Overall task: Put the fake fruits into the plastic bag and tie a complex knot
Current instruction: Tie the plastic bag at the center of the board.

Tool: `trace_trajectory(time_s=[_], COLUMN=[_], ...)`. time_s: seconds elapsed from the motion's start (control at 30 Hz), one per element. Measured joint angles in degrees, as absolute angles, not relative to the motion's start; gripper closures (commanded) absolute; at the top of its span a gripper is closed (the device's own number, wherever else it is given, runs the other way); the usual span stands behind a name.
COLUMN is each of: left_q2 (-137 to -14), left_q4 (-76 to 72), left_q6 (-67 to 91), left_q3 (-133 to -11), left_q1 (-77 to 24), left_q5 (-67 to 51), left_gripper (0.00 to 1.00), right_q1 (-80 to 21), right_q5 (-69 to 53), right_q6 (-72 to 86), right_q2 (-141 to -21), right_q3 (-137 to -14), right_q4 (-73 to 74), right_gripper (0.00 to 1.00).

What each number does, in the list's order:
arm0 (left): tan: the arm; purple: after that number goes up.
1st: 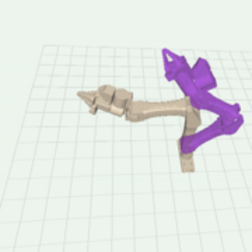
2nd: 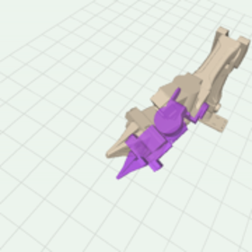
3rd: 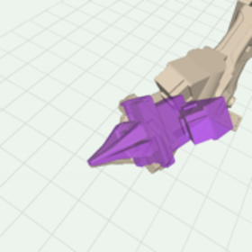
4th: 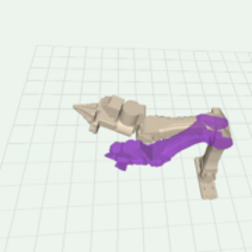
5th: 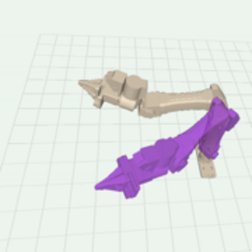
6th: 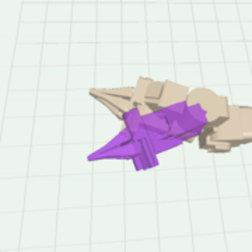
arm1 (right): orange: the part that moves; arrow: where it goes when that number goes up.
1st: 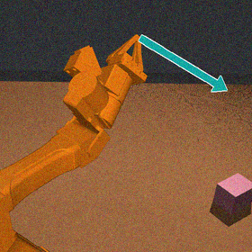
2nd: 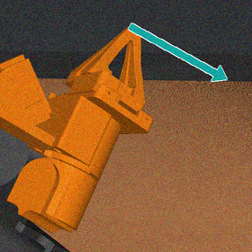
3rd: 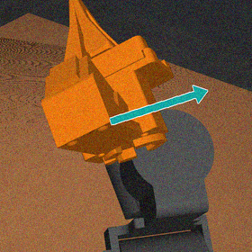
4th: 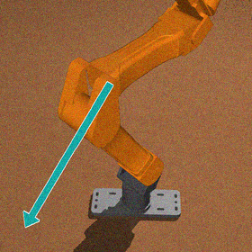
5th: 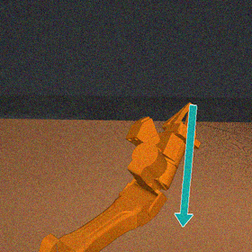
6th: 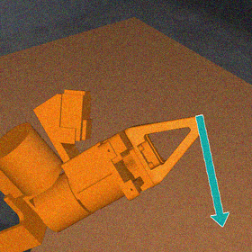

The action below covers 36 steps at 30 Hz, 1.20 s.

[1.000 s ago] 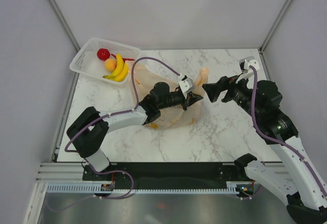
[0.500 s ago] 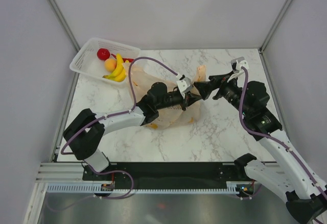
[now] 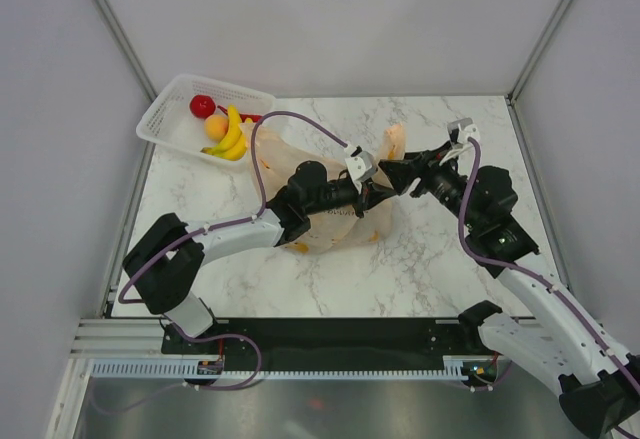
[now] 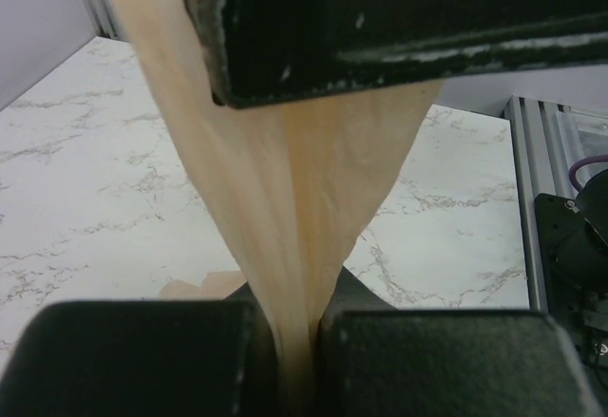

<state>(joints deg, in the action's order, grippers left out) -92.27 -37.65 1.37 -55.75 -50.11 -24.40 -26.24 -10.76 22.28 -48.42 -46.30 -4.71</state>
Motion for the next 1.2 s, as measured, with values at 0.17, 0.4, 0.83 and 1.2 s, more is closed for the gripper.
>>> trace_trajectory(time_s=[0.17,0.4,0.83,1.2], left_q2=[-92.27,-92.27,-92.27,-86.70], left_q4=[-37.39,-37.34,-36.10,-29.93], left_q6=[1.69,1.96,2.98,3.62], left_q3=[-55.75,-55.81,-57.23,-57.25], left_q1=[-50.11,-50.11,-50.11,-50.13], left_q5=[-24.40,-24.58,-24.56,-21.23], left_gripper=[0.96,0.96,0.58,0.25], right_q1=[-26.24,-26.24,-26.37,-26.39], right_q5=[-13.21,-14.63,-14.33,-11.77], right_q6=[22.76,22.79,23.75,22.35], right_q2=[-48.84,-49.67,-51.68,-50.98], right_q3=[-45.74,-45.65,-44.60,-44.62], right_q4=[-6.81,-8.54,-10.17,-9.30], right_gripper=[0.30,0.32,1.00,1.00])
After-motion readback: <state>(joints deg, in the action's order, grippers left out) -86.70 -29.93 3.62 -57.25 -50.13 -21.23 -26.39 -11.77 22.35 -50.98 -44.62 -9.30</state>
